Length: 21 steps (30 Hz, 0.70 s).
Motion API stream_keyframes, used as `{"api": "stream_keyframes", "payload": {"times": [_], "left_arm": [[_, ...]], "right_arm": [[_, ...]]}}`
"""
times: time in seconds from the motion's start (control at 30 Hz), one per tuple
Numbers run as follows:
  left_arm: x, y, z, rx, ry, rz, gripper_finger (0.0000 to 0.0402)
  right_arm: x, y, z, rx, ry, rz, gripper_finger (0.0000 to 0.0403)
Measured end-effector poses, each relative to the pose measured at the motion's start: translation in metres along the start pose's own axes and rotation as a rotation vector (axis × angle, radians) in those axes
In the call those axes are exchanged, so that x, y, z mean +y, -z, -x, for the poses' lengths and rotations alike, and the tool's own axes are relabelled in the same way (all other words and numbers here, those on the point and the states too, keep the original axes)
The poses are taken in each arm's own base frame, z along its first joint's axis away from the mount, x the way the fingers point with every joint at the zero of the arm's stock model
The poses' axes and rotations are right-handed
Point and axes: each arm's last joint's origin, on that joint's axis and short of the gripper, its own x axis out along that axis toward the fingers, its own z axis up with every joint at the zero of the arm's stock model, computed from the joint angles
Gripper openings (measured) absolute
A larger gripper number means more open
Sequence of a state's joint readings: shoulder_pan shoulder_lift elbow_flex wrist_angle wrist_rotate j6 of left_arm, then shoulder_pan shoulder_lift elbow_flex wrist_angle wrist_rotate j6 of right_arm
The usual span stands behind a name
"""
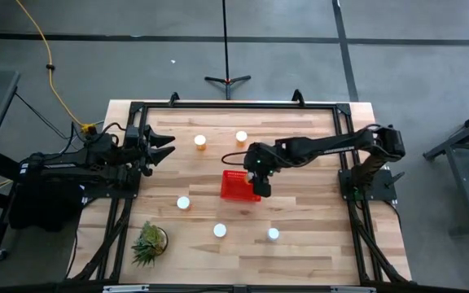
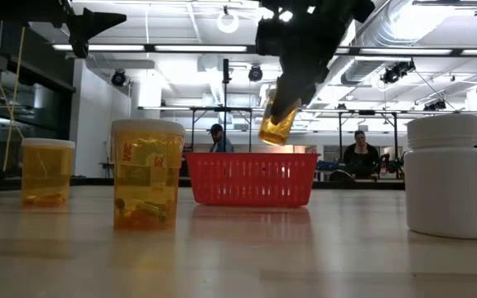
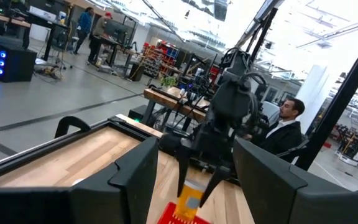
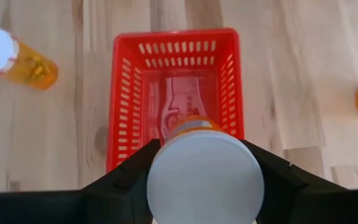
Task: Pick and place pill bottles into a basket
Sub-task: Put the orange pill bottle into the red bin
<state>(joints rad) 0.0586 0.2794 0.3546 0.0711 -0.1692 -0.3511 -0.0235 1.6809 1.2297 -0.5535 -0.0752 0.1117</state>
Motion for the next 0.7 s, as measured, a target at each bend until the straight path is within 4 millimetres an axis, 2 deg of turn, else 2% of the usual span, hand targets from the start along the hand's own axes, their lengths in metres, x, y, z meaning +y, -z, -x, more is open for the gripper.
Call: {"api": "stream_keyframes", "payload": {"times": [0.23,0.43,0.57,0.7], "left_arm": [[0.000,0.000,0.000,0.000,0.000,0.000,0.0246],[0.000,0.000,0.000,0.000,0.000,-0.001,0.0246],[0.000,0.000,0.000,0.000,0.000,0.001,0.0246],[0.000,0.000,0.000,0.000,0.000,0.005,0.0246]], "right_arm": [[-0.001,0.004,-0.016,0.056,-0.001,0.043,0.0184],[-0.002,0.007,-0.029,0.087,0.017,0.093,0.0202],[-0.003,0.009,-0.030,0.109,0.020,0.130,0.0184],[-0.003,0.010,-0.030,0.115,0.017,0.137,0.0184]]}}
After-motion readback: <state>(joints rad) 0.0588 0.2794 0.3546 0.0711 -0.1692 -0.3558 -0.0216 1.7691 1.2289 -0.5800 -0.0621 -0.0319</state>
